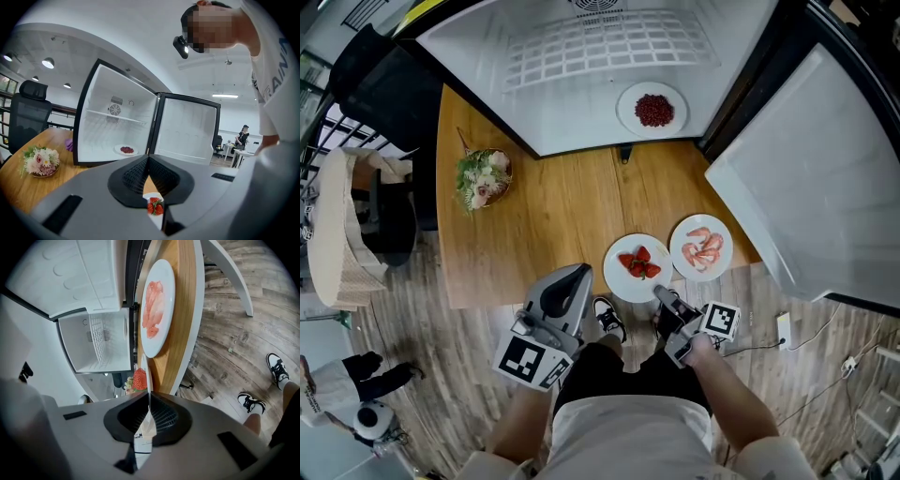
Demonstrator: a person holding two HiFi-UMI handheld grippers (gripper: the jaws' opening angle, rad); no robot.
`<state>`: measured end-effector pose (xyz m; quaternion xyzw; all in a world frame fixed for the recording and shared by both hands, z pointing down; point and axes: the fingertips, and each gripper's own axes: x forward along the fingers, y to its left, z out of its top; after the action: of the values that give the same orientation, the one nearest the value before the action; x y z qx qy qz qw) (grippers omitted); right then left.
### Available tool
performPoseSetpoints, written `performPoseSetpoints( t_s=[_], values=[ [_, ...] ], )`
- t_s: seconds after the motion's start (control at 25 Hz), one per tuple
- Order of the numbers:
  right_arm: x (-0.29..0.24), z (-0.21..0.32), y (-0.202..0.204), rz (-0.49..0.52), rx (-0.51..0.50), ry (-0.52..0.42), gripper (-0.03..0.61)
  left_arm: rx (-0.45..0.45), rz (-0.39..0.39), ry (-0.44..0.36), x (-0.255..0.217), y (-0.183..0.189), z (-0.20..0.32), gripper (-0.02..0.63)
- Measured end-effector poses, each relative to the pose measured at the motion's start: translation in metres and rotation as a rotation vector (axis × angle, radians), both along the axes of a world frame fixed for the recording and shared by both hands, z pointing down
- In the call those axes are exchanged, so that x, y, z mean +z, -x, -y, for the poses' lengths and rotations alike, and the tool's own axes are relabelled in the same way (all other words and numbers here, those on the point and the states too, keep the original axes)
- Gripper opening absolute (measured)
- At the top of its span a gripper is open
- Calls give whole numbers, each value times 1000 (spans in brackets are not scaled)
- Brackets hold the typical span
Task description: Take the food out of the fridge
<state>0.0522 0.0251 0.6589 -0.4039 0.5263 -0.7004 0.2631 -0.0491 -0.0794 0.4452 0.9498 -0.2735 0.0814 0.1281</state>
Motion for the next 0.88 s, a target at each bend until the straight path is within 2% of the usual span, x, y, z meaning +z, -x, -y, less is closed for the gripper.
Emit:
performPoseSetpoints(
  t_s=[0.16,0.52,0.88],
  values=[
    [-2,5,-1,-40,13,59,29,5,-8,-6,-3,0,-1,8],
    [-4,12,3,-17,10,165,31,-7,-14,-2,-2,8,0,8],
    [1,10,3,-1,-12,205,72,-10,-19,-3,-3,9,1,8]
  ],
)
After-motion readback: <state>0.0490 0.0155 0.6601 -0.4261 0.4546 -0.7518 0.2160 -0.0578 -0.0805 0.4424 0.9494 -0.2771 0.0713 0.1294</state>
